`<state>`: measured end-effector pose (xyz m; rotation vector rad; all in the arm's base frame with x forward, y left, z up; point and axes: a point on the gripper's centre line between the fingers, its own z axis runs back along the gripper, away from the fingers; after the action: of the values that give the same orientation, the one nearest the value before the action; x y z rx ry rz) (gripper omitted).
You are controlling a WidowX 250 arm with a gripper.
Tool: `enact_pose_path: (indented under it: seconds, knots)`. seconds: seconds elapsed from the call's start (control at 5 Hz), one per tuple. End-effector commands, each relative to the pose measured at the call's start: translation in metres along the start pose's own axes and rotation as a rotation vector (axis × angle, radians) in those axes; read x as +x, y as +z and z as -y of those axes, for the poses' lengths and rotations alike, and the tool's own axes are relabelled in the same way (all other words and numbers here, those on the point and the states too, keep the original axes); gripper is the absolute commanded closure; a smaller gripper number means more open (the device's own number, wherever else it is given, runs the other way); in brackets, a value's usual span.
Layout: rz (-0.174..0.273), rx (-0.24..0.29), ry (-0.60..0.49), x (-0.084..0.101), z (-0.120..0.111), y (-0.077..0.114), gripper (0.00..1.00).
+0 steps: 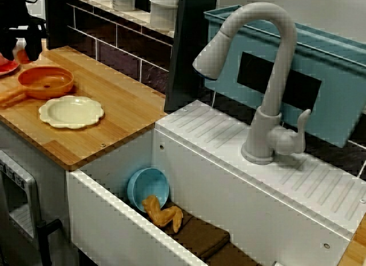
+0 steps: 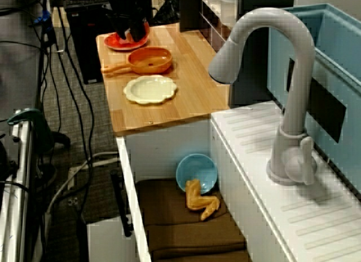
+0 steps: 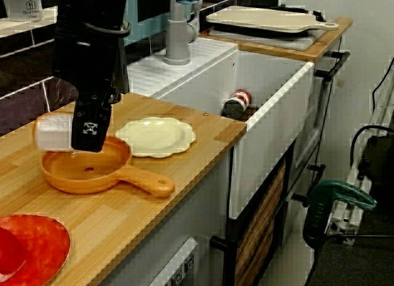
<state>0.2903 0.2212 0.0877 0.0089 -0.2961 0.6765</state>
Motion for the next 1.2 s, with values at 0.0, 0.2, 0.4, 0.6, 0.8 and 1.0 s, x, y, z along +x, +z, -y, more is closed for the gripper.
enact_pose_path:
  seconds: [0.0,0.2,0.4,0.6,0.8,1.0]
  knots:
    - [0.001,-0.045,-0.030,-0.002,0.001,0.015,1.00]
    - [-0.004,-0.057,-0.058,-0.010,0.009,0.015,1.00]
    - [-0.009,-0.058,-0.058,-0.013,0.013,0.010,1.00]
    - [-0.018,-0.051,-0.018,-0.015,0.009,0.002,0.00]
    - [-0.008,-0.056,0.011,-0.016,-0.004,0.006,0.00]
    - [-0.035,-0.077,0.050,-0.015,-0.026,0.021,0.00]
